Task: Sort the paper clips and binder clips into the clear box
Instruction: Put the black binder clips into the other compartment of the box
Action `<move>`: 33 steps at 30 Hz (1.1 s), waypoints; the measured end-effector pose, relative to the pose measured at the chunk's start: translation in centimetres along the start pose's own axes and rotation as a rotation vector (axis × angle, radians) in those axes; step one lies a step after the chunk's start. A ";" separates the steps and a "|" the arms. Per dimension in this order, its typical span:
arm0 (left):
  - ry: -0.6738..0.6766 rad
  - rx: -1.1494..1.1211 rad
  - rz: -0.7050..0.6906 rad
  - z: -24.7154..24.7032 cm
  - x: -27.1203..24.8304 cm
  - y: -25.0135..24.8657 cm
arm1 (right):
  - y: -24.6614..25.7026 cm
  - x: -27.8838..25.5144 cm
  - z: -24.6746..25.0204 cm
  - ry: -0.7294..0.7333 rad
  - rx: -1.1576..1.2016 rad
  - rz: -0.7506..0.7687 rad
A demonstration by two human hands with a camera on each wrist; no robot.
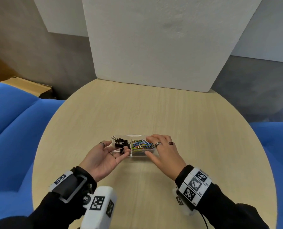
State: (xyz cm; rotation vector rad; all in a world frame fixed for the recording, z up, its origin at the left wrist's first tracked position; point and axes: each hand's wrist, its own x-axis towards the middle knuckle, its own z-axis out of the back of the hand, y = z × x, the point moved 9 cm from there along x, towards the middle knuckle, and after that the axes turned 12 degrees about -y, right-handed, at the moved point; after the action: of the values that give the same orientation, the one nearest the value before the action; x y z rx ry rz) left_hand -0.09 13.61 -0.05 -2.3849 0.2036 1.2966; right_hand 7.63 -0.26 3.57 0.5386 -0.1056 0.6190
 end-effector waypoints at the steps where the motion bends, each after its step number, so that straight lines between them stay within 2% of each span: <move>1: 0.002 -0.008 -0.007 -0.1 -0.1 -0.2 | 0.0 0.0 -0.1 0.003 0.003 0.002; 6: -0.059 0.012 -0.089 0.3 -0.4 -1.3 | 0.5 0.3 -0.8 0.011 0.008 0.022; 9: -0.086 0.118 -0.167 0.7 -0.6 -1.9 | 1.1 0.6 -1.1 -0.007 0.005 0.047; 11: -0.160 0.387 -0.347 1.2 -0.8 -3.1 | 1.4 0.8 -1.3 -0.014 -0.004 0.061; 15: -0.287 1.178 -0.966 -0.2 -1.8 -6.5 | 1.8 1.2 -1.4 -0.083 -0.047 0.097; 17: -0.300 1.355 -1.118 -0.9 -1.5 -7.1 | 1.9 1.4 -1.4 -0.116 -0.103 0.110; 21: -0.297 1.439 -1.228 -1.4 -0.4 -7.8 | 1.2 1.5 -1.5 -0.133 -0.165 0.085; 27: -0.223 1.515 -1.246 -1.5 0.5 -7.4 | 0.4 1.2 -1.7 -0.106 -0.163 0.058; 30: -0.137 1.494 -1.336 -1.7 -0.4 -7.0 | 0.3 1.2 -1.8 -0.087 -0.141 0.044; 33: -0.112 1.512 -1.457 -1.6 -1.6 -6.9 | 0.3 1.3 -1.9 -0.076 -0.135 0.044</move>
State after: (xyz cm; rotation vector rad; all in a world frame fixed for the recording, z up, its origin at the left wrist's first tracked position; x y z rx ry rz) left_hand 2.50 19.03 4.05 -0.6528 -0.4063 0.2055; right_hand 8.38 1.51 2.41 0.4305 -0.2297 0.6292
